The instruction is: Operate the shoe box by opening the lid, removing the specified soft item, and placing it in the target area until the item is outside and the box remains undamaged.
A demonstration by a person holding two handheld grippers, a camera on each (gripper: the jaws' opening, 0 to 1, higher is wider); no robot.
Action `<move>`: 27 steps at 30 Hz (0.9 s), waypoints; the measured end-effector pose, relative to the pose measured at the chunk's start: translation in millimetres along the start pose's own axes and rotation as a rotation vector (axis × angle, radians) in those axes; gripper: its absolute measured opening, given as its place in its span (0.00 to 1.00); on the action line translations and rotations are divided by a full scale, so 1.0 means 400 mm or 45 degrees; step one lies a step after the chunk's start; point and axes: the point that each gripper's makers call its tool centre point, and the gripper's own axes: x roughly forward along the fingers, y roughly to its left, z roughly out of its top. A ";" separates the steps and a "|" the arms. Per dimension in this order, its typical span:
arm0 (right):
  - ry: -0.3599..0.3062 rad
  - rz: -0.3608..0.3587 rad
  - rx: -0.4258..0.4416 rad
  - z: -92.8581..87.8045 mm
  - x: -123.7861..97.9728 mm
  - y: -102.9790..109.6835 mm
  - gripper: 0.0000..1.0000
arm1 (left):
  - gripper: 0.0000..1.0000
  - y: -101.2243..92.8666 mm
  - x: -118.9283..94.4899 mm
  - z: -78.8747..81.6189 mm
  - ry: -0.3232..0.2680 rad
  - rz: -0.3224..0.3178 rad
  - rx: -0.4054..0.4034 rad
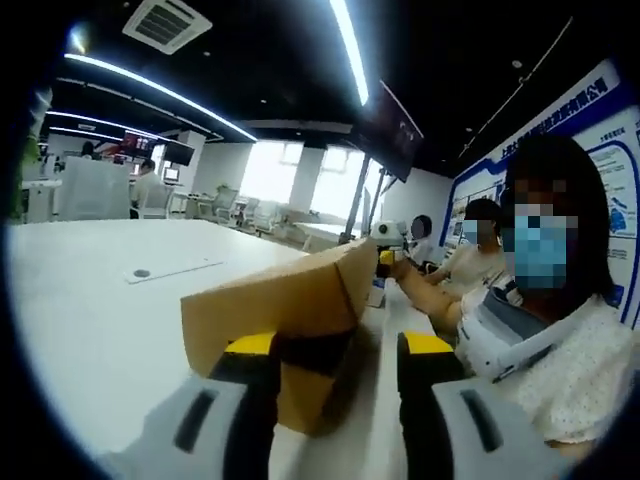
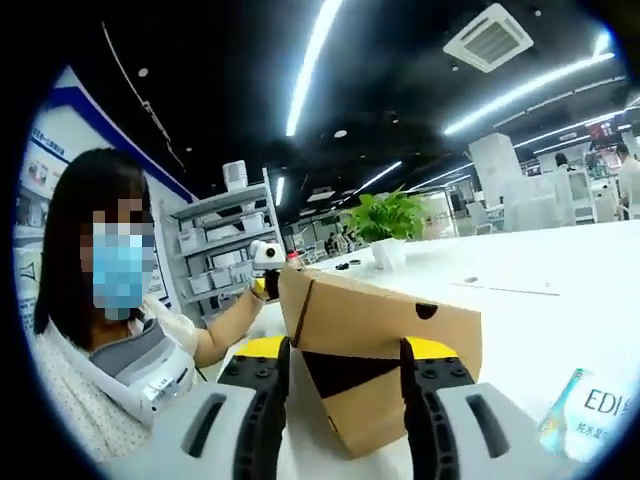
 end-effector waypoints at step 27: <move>0.226 -0.040 -0.199 -0.073 0.006 0.006 0.45 | 0.44 0.034 -0.018 -0.045 0.146 0.043 0.016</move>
